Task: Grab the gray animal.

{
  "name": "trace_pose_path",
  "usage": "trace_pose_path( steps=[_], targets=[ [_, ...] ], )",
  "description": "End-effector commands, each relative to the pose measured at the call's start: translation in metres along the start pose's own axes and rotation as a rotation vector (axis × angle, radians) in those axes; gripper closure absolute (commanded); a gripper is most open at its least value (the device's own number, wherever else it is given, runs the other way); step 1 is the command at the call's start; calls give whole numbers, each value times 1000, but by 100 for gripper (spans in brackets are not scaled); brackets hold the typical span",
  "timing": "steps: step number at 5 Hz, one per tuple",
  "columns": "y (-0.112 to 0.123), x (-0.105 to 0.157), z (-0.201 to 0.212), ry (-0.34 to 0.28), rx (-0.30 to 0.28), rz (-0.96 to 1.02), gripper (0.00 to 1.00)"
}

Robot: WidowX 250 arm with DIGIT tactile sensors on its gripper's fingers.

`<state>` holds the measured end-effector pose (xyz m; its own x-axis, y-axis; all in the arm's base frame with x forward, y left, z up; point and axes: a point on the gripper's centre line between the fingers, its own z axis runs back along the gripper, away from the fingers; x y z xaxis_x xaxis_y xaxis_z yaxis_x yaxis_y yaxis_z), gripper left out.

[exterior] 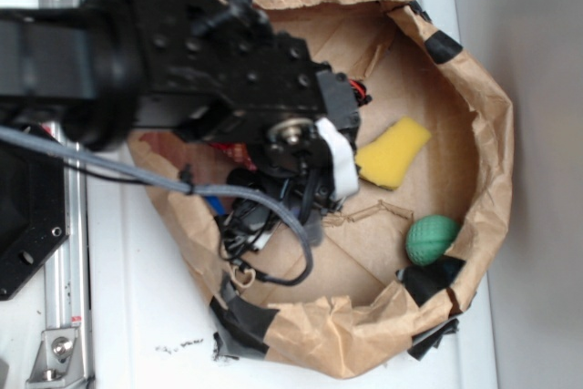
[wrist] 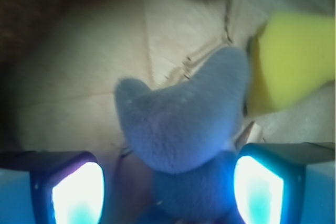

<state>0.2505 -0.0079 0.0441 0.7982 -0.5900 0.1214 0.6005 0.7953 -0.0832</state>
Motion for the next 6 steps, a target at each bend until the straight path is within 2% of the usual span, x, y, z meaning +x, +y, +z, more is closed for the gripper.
trace_pose_path(
  steps=[1, 2, 3, 4, 5, 6],
  targets=[
    [-20, 14, -37, 59, 32, -36, 29],
    [-19, 14, -11, 35, 124, 16, 100],
    [-9, 17, 40, -75, 155, 126, 100],
    [5, 11, 90, -8, 104, 356, 100],
    [3, 14, 135, -35, 75, 521, 100],
    [-1, 14, 139, -48, 78, 632, 100]
  ],
)
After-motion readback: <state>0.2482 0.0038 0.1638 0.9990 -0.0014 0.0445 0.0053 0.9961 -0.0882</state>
